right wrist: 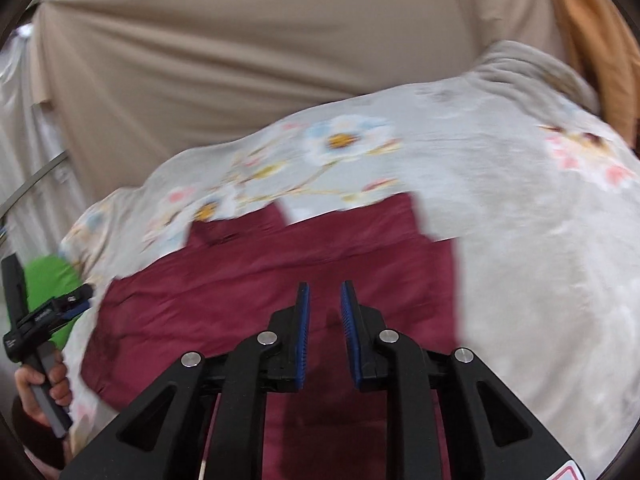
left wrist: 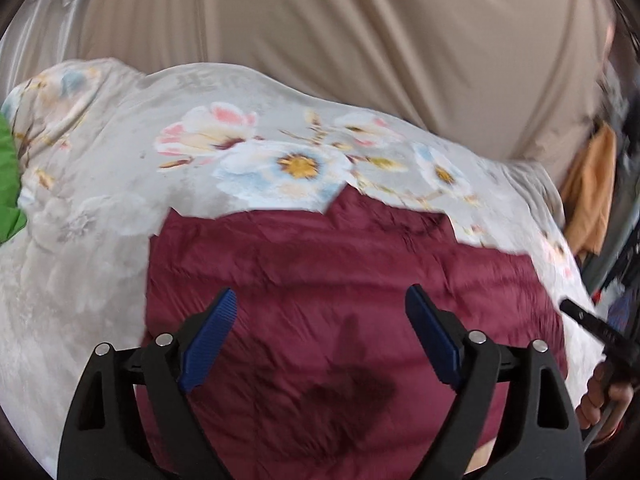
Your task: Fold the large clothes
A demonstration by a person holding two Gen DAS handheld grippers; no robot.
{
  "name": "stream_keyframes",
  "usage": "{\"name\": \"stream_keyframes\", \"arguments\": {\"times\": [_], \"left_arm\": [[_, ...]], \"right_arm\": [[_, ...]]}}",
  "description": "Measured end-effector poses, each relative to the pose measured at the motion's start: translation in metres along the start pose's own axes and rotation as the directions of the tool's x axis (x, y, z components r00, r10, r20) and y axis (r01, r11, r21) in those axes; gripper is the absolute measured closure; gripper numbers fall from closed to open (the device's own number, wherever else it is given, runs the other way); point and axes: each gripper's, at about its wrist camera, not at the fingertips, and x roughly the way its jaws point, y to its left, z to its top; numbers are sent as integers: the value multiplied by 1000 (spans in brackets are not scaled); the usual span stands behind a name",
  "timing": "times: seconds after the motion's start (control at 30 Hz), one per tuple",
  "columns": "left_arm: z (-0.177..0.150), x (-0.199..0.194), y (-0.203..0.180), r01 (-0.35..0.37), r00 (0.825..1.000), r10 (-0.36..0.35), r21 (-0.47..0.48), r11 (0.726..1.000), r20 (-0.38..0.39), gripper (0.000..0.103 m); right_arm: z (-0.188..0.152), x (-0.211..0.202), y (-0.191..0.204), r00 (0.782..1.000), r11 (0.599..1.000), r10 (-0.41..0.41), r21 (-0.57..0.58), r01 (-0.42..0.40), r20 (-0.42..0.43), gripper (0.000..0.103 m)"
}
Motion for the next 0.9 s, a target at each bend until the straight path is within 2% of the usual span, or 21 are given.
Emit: {"name": "stream_keyframes", "arguments": {"times": [0.1,0.13,0.17,0.23,0.27,0.3,0.33,0.37,0.43,0.5,0.57,0.67,0.8,0.9], "left_arm": [[-24,21,-9,-37,997,39,44,998,-62,18],[-30,29,-6,-50,995,53,38,998,-84,18],[-37,39,1,-61,994,63,23,998,-94,16],[-41,43,14,-96,994,96,7,995,-61,16],[-40,43,20,-113,992,112,-3,994,-54,16],[-38,43,27,-124,991,122,-25,992,-56,16],[-34,41,34,-122,991,119,-47,991,-58,16],[-31,39,39,-124,991,121,-58,991,-57,17],[-26,36,47,-141,989,138,-62,988,-54,17],[-21,35,55,-151,988,148,-70,986,-53,17],[-17,36,62,-157,987,153,-83,984,-54,17],[-12,40,68,-157,987,151,-105,982,-57,15],[-11,52,70,-177,982,170,-82,981,-79,13],[-11,60,76,-165,983,156,-96,982,-101,9]], "right_arm": [[-24,16,29,997,996,48,-68,-52,-55,84],[-30,21,34,997,995,37,-93,-43,-69,83],[-37,28,36,996,993,-9,-120,-1,-88,83],[-43,33,30,993,989,-80,-132,68,-83,85],[-43,32,21,991,989,-108,-113,99,-78,86],[-41,30,12,989,990,-124,-80,118,-79,91],[-39,28,2,989,993,-118,-39,115,-84,101],[-35,26,-9,990,994,-98,29,101,-101,103],[-27,18,-16,987,987,-130,85,138,-93,99],[-14,8,-1,986,986,-158,38,160,-43,87],[-1,6,24,996,996,-93,-17,93,-18,88],[17,24,64,998,995,31,-95,-36,-54,87],[21,73,119,990,965,36,-253,-70,-135,88],[17,120,139,976,955,11,-288,-75,-220,88]]}}
